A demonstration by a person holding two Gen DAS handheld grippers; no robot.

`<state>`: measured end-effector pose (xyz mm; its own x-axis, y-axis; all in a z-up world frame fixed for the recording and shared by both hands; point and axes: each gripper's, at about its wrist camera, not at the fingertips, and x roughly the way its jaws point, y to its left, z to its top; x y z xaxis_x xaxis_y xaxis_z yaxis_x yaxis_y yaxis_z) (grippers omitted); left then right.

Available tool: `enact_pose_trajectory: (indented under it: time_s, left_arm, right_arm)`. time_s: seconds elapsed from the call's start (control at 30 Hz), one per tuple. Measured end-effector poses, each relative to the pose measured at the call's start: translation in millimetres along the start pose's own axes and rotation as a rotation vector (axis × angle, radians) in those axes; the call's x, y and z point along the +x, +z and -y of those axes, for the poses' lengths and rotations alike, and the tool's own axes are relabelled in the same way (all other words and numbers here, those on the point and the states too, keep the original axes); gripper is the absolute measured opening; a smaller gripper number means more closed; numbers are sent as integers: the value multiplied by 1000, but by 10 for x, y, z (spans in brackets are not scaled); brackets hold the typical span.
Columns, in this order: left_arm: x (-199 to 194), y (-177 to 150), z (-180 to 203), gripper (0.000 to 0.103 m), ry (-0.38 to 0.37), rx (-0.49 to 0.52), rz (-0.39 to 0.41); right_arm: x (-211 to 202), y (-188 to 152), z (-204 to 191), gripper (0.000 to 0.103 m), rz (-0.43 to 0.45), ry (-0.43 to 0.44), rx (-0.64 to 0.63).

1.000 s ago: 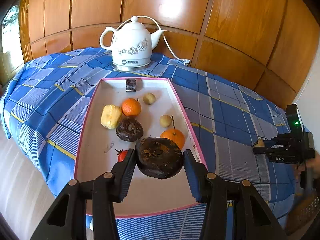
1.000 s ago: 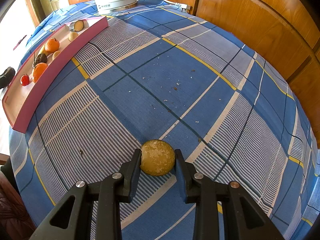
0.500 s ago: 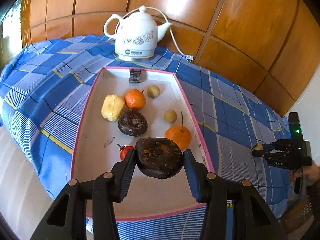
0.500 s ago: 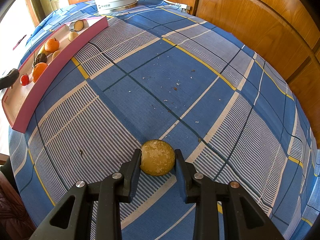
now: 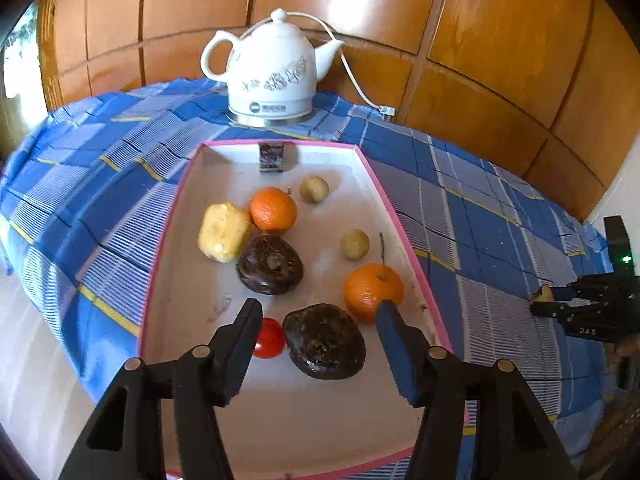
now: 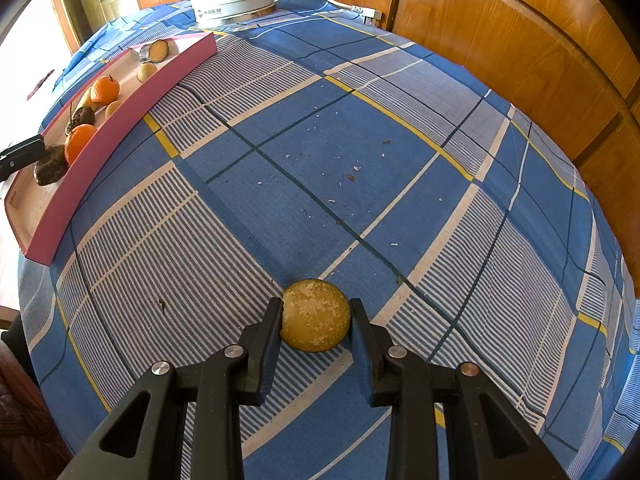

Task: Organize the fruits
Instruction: 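Carry the brown piece into the tray and open the left gripper while the right holds the fruit, then carry the yellowish round fruit into the tray and open the right gripper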

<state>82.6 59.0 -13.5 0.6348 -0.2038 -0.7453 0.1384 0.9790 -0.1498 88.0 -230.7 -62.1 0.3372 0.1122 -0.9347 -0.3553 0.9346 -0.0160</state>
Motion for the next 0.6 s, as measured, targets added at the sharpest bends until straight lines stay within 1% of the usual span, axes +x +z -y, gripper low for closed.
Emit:
enact_pose_trajectory:
  time_s: [0.2,0.27,0.37,0.6]
  left_arm:
    - [-169,-48,-70,60,93,-19,40]
    - [-224,-48,-82,60,109,-20,53]
    - [-310,-44,-107,60,118,-28,72]
    - [-420,-18,-89,60,113,-18,99]
  right_arm:
    - [-3,-2,8,32,1,-4,1]
    - [-5,-1,12,32,2,-8,2]
    - [-12,-4,-17,32,1,-14,6]
    - [-25,34,-16,32,-9,-18,22]
